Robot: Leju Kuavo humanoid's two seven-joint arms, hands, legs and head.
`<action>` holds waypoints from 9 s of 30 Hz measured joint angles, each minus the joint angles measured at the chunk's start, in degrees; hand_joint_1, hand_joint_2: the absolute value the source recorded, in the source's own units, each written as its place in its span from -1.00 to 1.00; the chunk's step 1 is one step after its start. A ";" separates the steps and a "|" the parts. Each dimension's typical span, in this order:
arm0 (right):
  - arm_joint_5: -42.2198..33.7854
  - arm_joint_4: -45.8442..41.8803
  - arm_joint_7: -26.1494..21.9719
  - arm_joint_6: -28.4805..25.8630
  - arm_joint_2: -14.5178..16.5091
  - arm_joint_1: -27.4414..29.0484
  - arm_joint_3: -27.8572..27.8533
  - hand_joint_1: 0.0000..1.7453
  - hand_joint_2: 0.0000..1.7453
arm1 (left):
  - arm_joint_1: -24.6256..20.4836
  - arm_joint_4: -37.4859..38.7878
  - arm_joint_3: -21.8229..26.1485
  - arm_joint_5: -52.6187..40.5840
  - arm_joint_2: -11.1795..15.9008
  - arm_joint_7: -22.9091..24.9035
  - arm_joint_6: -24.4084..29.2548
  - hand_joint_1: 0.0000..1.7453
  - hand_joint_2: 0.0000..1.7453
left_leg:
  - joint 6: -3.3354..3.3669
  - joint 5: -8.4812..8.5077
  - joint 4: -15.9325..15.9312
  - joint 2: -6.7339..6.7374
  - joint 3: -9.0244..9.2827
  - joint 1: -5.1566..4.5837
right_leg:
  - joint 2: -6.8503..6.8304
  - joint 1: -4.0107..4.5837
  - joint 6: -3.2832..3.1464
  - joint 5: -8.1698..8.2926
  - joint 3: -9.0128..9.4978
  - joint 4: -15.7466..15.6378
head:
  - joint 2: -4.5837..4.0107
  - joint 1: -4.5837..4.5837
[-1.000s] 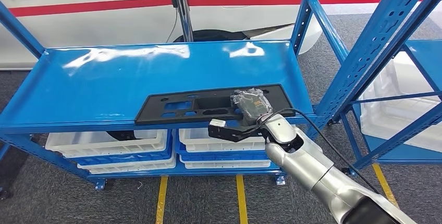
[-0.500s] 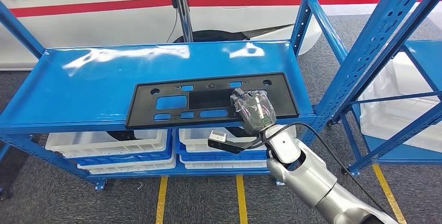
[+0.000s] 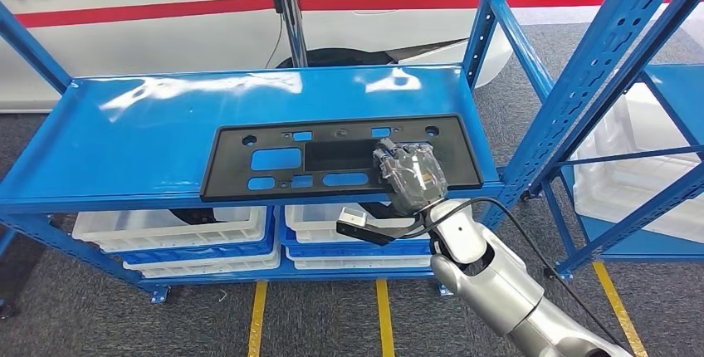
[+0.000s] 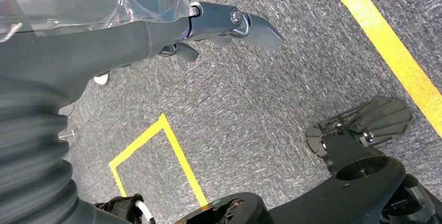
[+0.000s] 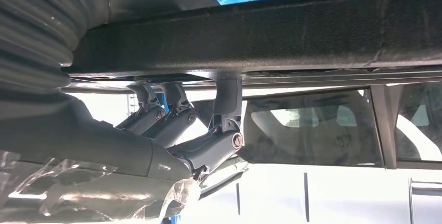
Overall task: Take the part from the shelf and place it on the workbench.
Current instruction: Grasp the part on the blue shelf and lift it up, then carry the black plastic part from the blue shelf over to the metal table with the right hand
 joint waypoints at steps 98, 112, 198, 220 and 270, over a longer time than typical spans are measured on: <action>-0.98 -3.16 0.46 1.72 -2.39 0.33 -1.03 1.00 1.00 | -1.77 0.02 0.24 -3.37 -1.13 0.98 -2.19 -1.00 1.00 | 0.97 -1.52 0.01 0.98 1.98 0.09 | -0.57 -0.57 1.32 0.83 -1.03 5.06 | 0.00 0.02; -1.37 -3.62 0.61 2.47 -2.37 0.49 -1.14 1.00 1.00 | -1.72 0.04 0.24 -3.74 -0.91 1.22 -2.41 -1.00 1.00 | -1.62 -7.27 10.14 0.95 3.10 0.50 | -0.74 -0.36 -0.89 5.82 -5.34 0.36 | 0.00 -0.01; 1.34 -6.17 2.05 3.70 -3.40 1.86 -2.57 1.00 1.00 | -0.67 0.10 0.39 -6.17 -0.74 1.61 -3.04 -1.00 1.00 | -0.17 -4.82 0.68 1.45 5.08 1.60 | -3.61 -1.92 2.99 1.80 -5.70 4.97 | 0.01 0.15; 2.44 -7.55 2.87 5.37 -3.19 3.54 -2.96 1.00 1.00 | 1.58 0.14 0.69 -5.81 -0.37 0.19 -3.20 -1.00 1.00 | -1.16 -6.99 12.61 0.67 -4.48 0.15 | -3.05 -0.41 -1.10 5.09 -5.70 0.81 | 0.02 -0.06; 2.31 -9.27 3.30 4.31 -5.87 7.55 -6.71 1.00 1.00 | -0.10 0.26 -0.04 -11.19 2.08 3.40 -5.03 -1.00 1.00 | 1.02 -1.33 0.50 -5.90 0.63 -0.19 | 4.28 -0.80 0.59 5.04 -6.30 1.59 | 0.02 -0.08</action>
